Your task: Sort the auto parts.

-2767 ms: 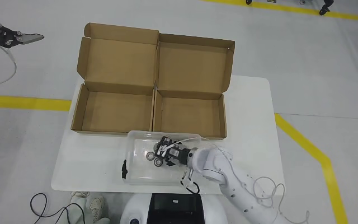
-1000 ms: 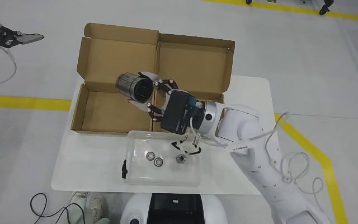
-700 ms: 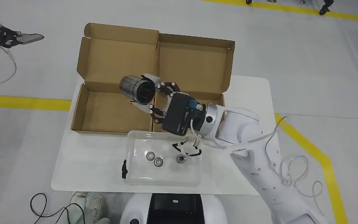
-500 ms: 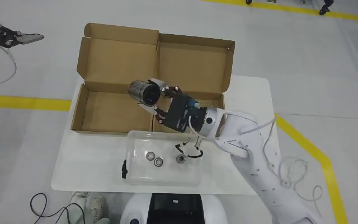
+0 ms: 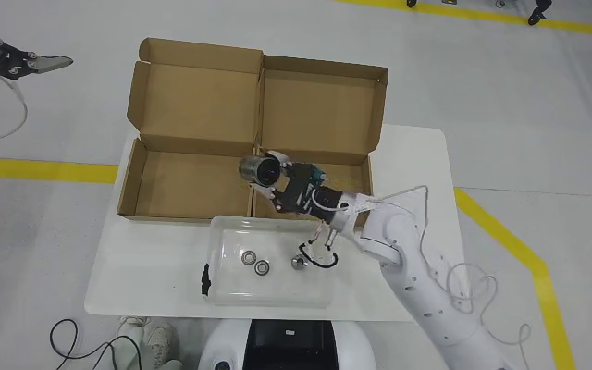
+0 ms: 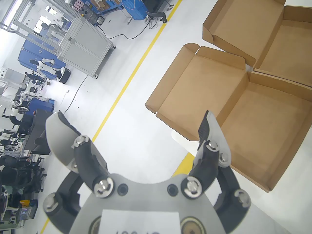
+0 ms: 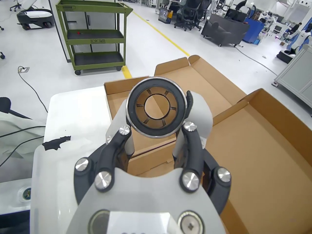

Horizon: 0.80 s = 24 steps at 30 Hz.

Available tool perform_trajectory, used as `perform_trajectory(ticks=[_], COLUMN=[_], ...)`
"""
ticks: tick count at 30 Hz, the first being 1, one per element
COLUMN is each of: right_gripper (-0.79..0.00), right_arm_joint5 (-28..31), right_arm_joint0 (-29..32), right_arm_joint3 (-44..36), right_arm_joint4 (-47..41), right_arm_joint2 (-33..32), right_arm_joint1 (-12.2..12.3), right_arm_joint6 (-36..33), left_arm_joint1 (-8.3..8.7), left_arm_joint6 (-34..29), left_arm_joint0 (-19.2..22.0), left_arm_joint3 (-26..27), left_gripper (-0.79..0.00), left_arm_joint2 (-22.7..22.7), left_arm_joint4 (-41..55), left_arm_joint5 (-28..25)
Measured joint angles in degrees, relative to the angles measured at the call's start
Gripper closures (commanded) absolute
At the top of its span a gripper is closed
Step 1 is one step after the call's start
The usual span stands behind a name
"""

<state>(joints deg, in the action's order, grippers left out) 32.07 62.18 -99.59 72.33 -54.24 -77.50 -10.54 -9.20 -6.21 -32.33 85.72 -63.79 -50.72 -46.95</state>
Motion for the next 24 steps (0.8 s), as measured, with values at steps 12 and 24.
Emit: perform_trajectory(ticks=[12, 24], right_gripper=[0.000, 0.000], right_arm_joint5=[0.1, -0.3], right_arm_joint0=[-3.8, -3.5], right_arm_joint3=[7.4, 7.4], right_arm_joint4=[-2.3, -2.3], right_arm_joint2=[1.1, 1.1], right_arm_joint1=[-0.7, -0.6], right_arm_joint6=[0.1, -0.1], left_arm_joint1=[0.00, 0.00], left_arm_joint6=[0.0, 0.0], left_arm_joint0=[0.0, 0.0], left_arm_joint3=[0.0, 0.0], left_gripper=[-0.785, -0.785], left_arm_joint2=[0.0, 0.0], left_arm_joint4=[0.0, 0.0], left_arm_joint5=[0.0, 0.0])
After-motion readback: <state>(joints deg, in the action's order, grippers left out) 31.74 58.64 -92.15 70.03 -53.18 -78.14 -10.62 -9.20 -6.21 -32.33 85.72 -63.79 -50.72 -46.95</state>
